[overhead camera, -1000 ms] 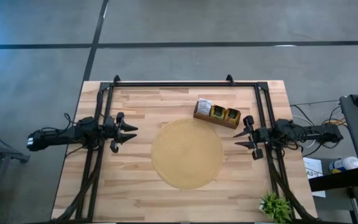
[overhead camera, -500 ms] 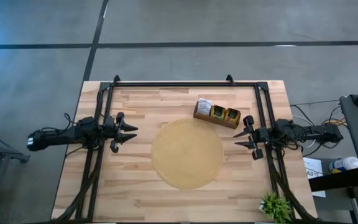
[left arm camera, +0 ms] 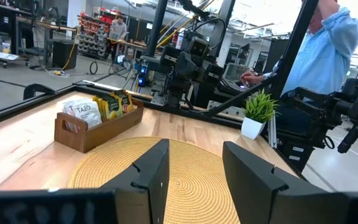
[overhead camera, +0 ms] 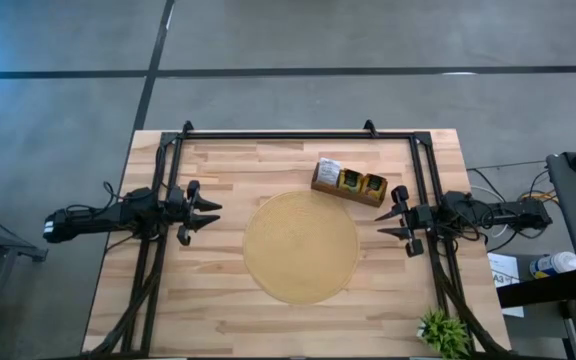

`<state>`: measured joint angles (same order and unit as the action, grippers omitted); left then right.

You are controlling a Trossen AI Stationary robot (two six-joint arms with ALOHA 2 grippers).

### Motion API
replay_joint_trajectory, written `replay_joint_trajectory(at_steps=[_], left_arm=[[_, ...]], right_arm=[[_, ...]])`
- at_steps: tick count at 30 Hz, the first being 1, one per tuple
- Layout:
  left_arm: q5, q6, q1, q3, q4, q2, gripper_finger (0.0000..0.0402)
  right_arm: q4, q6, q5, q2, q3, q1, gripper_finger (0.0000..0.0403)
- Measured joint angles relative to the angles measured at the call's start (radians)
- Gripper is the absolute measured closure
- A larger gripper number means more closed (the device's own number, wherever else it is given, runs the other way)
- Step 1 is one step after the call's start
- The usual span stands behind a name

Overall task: Pick & Place Tea
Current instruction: Return to Home Position

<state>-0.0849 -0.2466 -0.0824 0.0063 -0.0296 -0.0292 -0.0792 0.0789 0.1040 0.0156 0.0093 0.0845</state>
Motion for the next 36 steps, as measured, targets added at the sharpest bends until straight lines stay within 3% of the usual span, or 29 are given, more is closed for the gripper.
replay_joint_trajectory(at_steps=[36], left_arm=[[0.000, 0.000, 0.000, 0.000, 0.000, 0.000, 0.0257]], right_arm=[[0.000, 0.000, 0.000, 0.000, 0.000, 0.000, 0.0284]])
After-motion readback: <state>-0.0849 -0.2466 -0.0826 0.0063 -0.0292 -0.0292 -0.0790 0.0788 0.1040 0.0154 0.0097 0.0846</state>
